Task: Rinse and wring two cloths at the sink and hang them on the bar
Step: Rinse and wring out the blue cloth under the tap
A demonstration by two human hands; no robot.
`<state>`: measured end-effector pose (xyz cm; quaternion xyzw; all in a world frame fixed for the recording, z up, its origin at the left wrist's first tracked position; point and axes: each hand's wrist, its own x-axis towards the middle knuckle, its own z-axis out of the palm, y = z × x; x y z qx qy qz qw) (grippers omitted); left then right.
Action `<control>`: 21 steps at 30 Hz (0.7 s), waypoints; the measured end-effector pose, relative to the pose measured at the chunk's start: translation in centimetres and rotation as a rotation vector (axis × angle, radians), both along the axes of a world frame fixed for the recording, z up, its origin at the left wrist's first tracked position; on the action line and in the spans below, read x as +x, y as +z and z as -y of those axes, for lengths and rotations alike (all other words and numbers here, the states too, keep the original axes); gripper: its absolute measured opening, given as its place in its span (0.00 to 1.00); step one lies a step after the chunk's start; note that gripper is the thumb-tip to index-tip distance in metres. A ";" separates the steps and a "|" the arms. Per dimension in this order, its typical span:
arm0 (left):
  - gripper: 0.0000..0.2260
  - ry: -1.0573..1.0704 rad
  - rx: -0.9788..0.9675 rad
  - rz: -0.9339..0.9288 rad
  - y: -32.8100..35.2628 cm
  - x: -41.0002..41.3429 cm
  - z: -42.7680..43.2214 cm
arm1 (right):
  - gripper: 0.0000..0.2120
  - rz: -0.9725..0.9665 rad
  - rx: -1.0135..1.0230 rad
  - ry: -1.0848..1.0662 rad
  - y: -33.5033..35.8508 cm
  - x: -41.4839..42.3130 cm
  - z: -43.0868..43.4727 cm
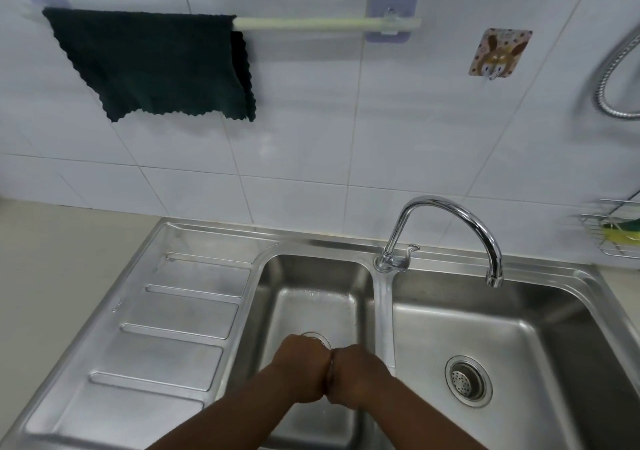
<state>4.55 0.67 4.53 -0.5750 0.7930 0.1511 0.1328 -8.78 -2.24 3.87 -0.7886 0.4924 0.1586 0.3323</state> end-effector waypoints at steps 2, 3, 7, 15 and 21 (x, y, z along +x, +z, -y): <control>0.14 0.130 0.152 -0.068 -0.7 -0.1 -0.1 | 0.10 0.012 -0.276 0.135 -1.0 -0.1 -0.7; 0.14 0.192 0.268 -0.116 -0.8 -0.2 0.0 | 0.10 0.019 -0.393 0.210 -1.4 -0.3 -0.9; 0.04 0.373 0.669 -0.339 -0.6 0.1 0.4 | 0.21 -0.006 -0.618 0.387 -2.2 -0.6 -1.9; 0.13 0.246 0.127 -0.274 -1.9 1.2 -1.9 | 0.12 0.083 -0.066 -0.152 -1.5 -0.6 -2.3; 0.22 -0.101 -0.351 -0.322 -1.3 1.5 -3.4 | 0.06 0.279 0.797 -0.556 1.7 -1.2 -0.4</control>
